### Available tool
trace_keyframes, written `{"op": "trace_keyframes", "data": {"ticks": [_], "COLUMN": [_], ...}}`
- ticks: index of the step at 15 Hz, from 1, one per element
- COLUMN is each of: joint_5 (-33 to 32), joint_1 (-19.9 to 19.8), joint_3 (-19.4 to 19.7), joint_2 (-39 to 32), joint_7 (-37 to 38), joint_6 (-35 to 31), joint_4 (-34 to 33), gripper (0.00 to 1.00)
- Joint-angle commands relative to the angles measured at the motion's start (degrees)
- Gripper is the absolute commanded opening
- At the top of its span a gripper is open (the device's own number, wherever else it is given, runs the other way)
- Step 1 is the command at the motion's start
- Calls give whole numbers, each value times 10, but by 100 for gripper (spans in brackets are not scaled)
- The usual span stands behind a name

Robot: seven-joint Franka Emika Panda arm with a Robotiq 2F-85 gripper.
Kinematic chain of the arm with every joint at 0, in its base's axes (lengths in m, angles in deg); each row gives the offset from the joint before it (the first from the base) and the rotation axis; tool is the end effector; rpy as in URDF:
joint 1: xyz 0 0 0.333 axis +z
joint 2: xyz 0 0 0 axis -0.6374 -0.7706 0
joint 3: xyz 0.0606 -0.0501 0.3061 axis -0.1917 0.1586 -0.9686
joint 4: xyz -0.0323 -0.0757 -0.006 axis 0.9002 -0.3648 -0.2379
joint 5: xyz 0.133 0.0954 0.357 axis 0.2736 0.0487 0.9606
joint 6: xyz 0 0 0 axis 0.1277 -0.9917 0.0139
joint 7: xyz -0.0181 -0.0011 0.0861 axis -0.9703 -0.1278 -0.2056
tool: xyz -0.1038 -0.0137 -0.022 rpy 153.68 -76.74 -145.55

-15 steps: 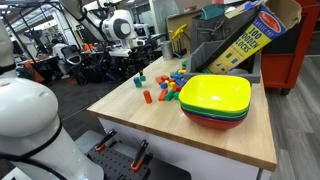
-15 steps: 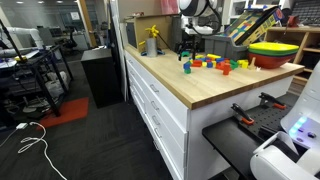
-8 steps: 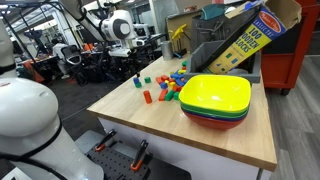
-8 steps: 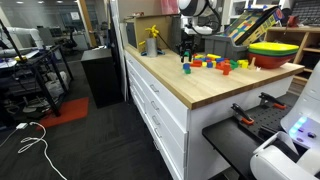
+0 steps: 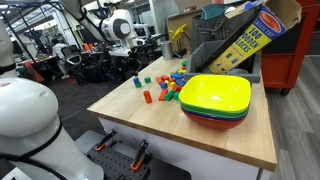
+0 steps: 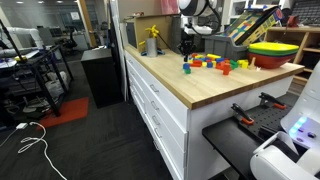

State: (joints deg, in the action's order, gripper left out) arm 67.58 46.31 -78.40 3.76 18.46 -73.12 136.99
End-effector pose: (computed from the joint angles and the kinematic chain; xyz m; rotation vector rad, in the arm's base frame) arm 0.5459 0.1182 0.3102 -3.0510 0.1005 0.0198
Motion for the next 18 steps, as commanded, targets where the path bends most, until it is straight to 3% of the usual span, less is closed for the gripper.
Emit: {"op": "trace_keyframes", "data": {"ticks": [1, 4, 5, 8, 16, 17, 18], "joint_5": [8, 9, 8, 5, 4, 3, 3], "joint_1": [-2, -3, -2, -2, -2, -2, -2], "joint_3": [0, -1, -1, 0, 1, 2, 2], "joint_2": [11, 12, 12, 11, 7, 5, 3], "joint_7": [-5, -10, -9, -5, -3, -2, -3], "joint_6": [-6, -11, -12, -17, -24, -26, -26], "joint_4": [2, 2, 1, -3, -16, -17, -18], "gripper": [0, 0, 26, 40, 99, 100, 66]}}
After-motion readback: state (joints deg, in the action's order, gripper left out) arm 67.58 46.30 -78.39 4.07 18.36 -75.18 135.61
